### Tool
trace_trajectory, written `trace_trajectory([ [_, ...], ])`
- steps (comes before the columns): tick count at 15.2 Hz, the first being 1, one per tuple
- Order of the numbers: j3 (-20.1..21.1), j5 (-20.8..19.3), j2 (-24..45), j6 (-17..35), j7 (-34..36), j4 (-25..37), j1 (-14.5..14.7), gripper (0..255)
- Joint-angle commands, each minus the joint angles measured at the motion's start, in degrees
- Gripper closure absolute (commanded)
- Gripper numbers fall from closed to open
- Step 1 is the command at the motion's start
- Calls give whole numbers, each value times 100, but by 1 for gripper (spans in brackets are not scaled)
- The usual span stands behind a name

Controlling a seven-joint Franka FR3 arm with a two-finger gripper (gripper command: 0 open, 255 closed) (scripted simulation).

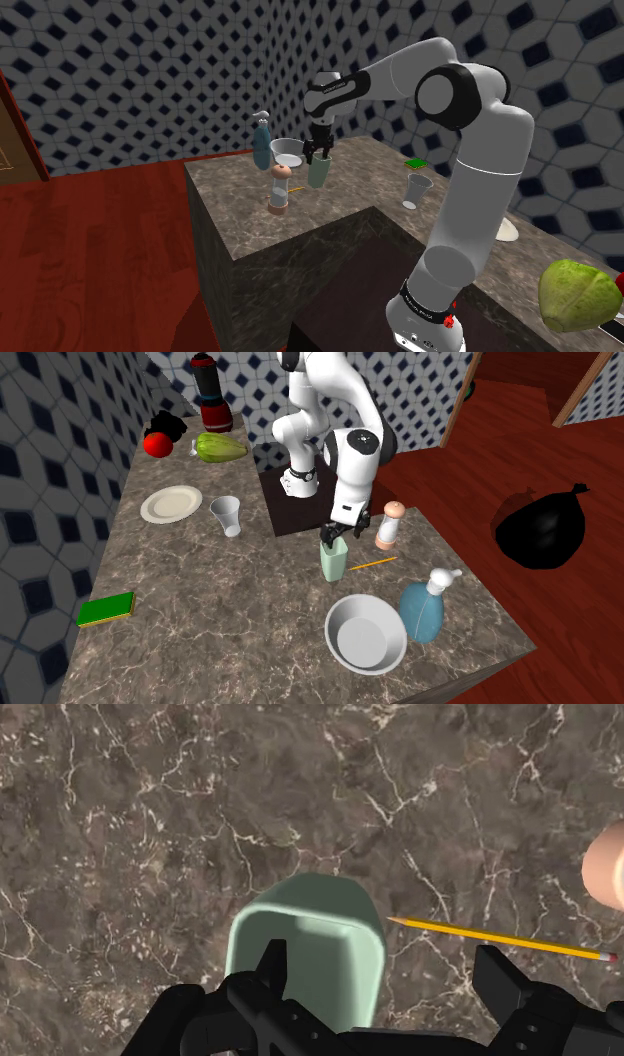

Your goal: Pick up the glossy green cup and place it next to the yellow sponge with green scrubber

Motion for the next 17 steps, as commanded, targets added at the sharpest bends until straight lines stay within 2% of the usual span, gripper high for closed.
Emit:
trace_trajectory([
  [1,0,16,46,147,-17,-100,-8,0],
  [10,2,31,92,258,-28,-168,-12,0],
  [11,2,31,92,258,-28,-168,-12,255],
  [17,2,31,92,258,-28,-168,-12,255],
])
